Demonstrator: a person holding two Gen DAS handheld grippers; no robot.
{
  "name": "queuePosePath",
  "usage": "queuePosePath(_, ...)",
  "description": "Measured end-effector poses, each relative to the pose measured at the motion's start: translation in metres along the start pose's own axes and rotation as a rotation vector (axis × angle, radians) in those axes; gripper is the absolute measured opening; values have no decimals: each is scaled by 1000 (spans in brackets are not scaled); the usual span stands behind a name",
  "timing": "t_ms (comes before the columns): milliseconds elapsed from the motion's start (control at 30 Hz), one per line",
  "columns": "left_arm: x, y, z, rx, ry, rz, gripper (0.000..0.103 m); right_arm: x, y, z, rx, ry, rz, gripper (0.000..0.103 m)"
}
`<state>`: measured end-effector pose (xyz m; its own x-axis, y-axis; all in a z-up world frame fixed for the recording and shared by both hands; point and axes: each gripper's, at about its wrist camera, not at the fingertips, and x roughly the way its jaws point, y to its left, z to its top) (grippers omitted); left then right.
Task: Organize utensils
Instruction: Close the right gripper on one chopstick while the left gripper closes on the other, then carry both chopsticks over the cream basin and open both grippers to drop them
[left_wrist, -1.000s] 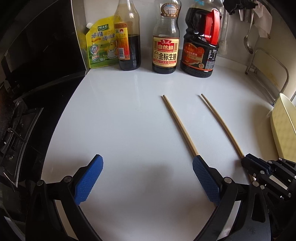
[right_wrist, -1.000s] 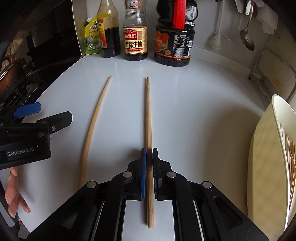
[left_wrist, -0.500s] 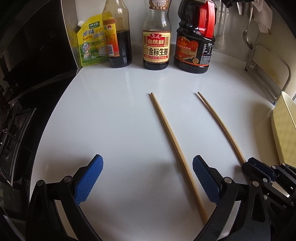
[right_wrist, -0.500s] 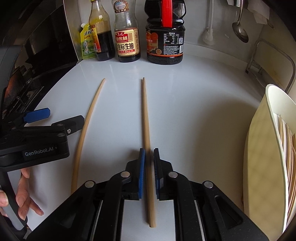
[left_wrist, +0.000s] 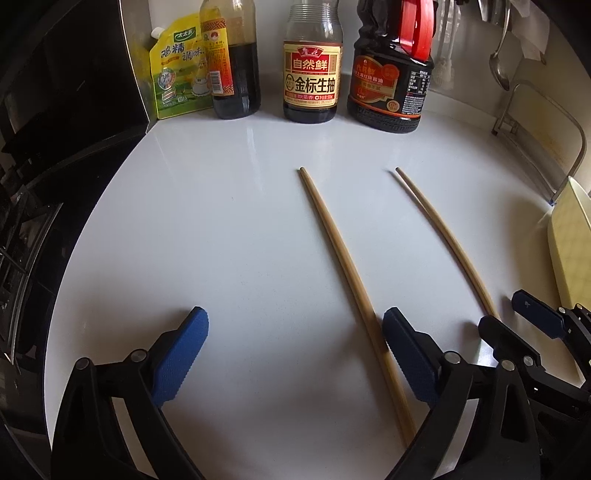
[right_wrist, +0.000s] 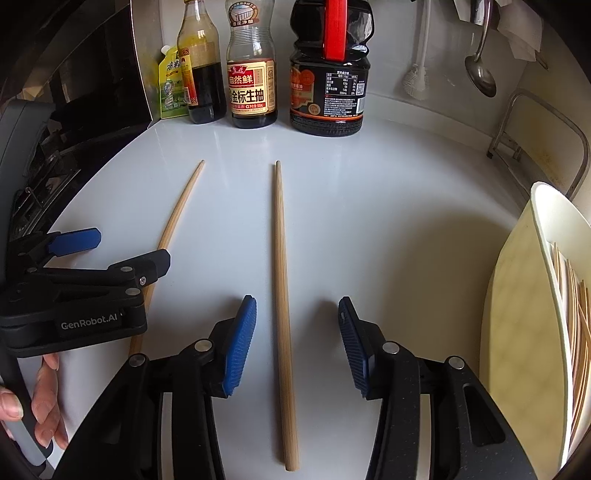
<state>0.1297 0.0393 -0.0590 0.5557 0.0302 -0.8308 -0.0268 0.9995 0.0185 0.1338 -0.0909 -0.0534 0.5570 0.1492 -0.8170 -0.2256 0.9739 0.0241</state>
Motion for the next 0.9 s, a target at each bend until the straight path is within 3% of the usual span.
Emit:
queuePosePath(200,-11,-11,-6,44,-27,-39,33,0,10,1,-42,-7,17,14)
queuePosePath(233,-13,-11,-7,46,-26,-47,18,-1,12,0,-50,-9,22,8)
queuePosePath(267,-14,-12,-8,47,-22,-59,9,-1,13,0,-55,-10,25,7)
queuePosePath(567,-26,-12,-10,58,-4,-160,7,-15,4,0,52,-48,55,6)
queuePosePath(767,-61,-18,4,77,-66,-218,7,-67,-6,8,117,-168,53,6)
queuePosePath(900,-86,-41,20,123,-109,-287,7,-112,-31,7,182,-245,17,6)
